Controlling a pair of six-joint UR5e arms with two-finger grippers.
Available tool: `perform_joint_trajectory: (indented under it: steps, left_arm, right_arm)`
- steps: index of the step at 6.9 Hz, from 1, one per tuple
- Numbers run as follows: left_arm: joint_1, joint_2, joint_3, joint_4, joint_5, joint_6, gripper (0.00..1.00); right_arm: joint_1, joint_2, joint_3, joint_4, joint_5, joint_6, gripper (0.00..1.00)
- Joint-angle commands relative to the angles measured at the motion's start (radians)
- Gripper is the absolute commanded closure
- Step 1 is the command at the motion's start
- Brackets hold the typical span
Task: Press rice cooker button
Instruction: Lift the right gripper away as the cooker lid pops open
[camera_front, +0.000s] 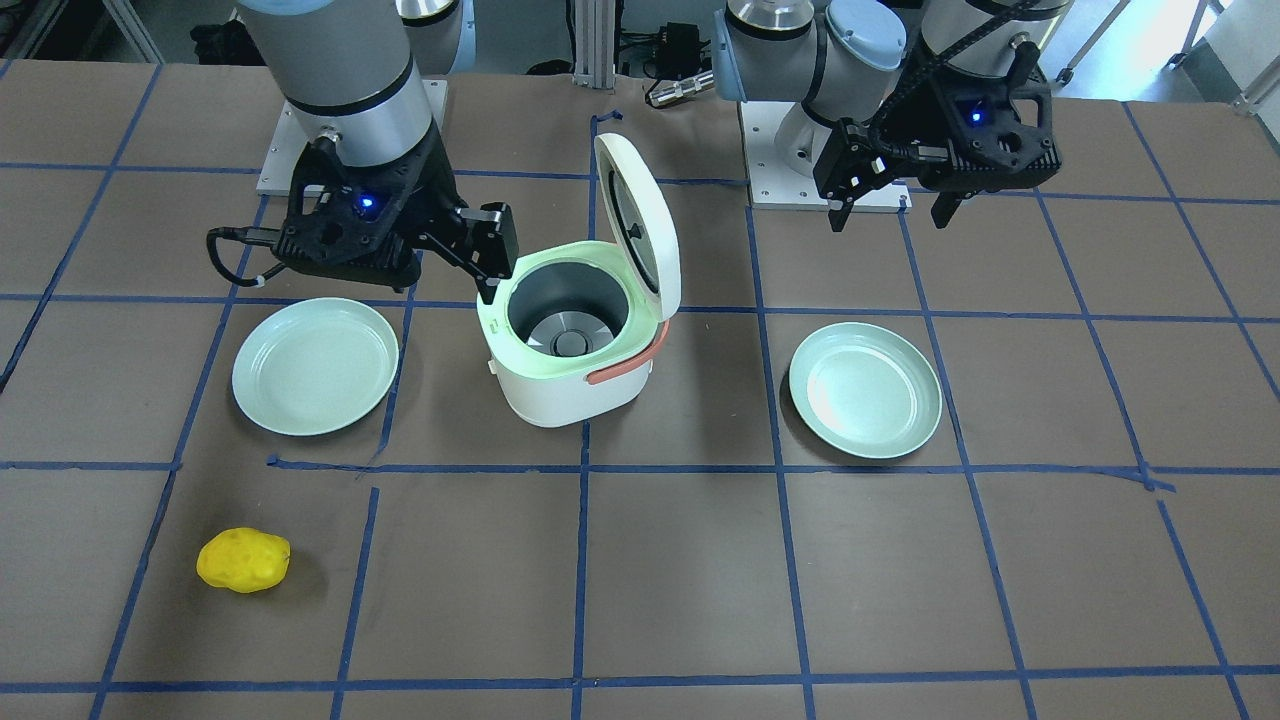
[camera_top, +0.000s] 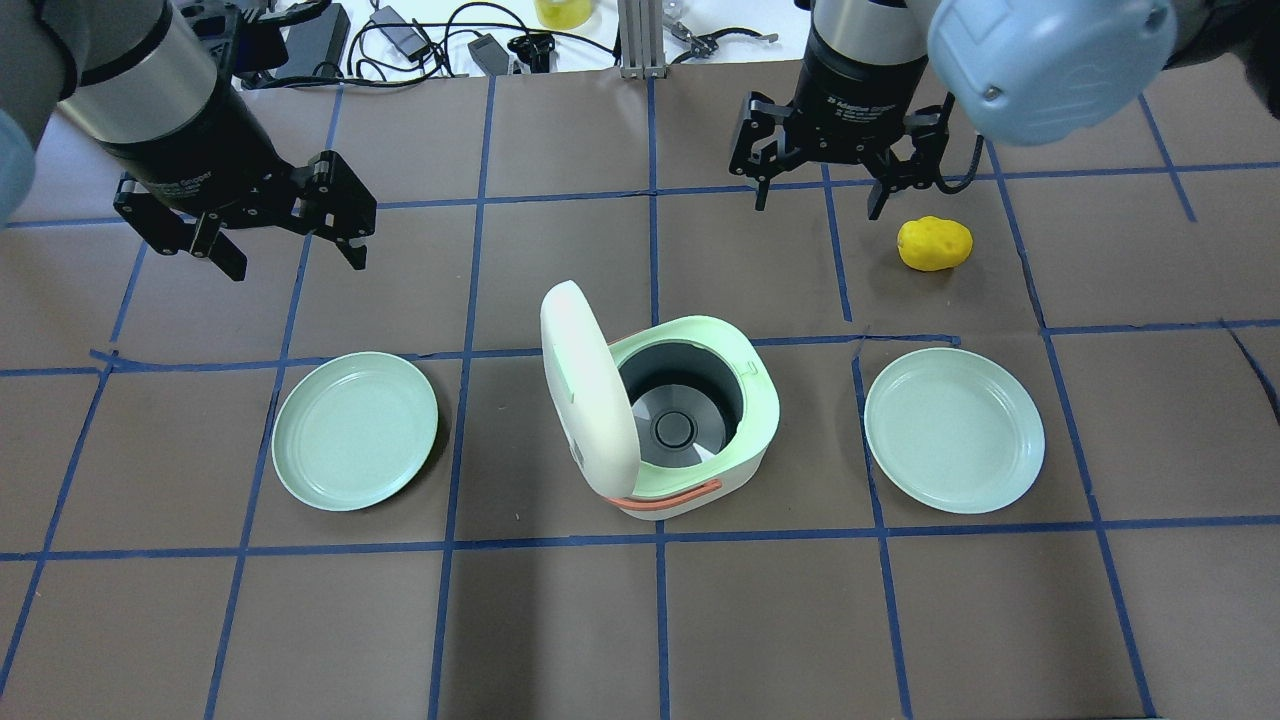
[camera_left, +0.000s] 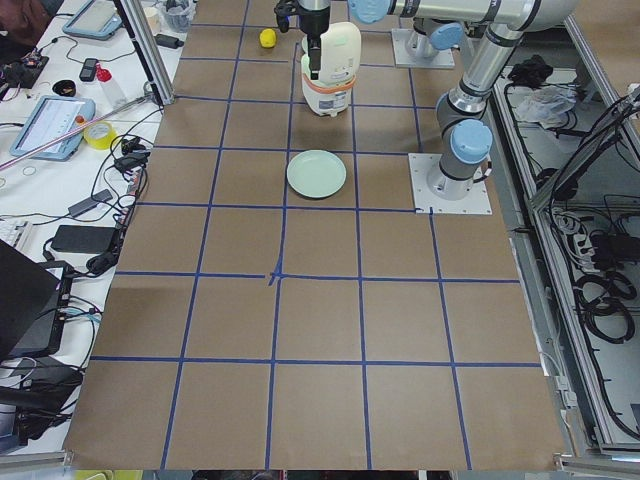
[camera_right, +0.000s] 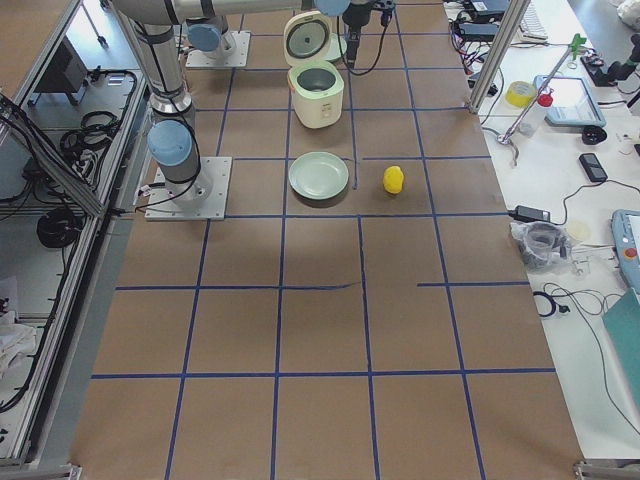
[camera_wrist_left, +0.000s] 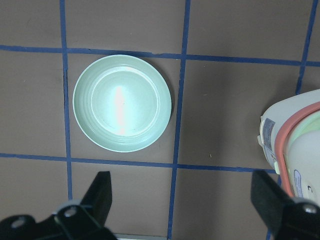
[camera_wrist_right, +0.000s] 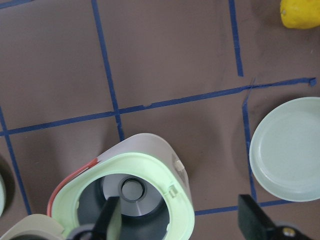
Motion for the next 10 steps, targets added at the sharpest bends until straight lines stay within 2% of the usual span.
perform_joint_trajectory:
  steps: [1, 2, 10]
  left_arm:
    - [0.0, 0.0, 0.0, 0.0, 0.0, 0.0, 0.0]
    - [0.0, 0.0, 0.0, 0.0, 0.0, 0.0, 0.0]
    - [0.0, 0.0, 0.0, 0.0, 0.0, 0.0, 0.0]
  right_arm:
    - [-0.055, -0.002, 0.005, 0.007, -0.036, -0.138, 0.0]
    - [-0.082, -0.008, 0.005, 0.015, -0.06, -0.192, 0.0]
    - [-0.152, -0.053, 0.006, 0.075, -0.057, -0.277, 0.0]
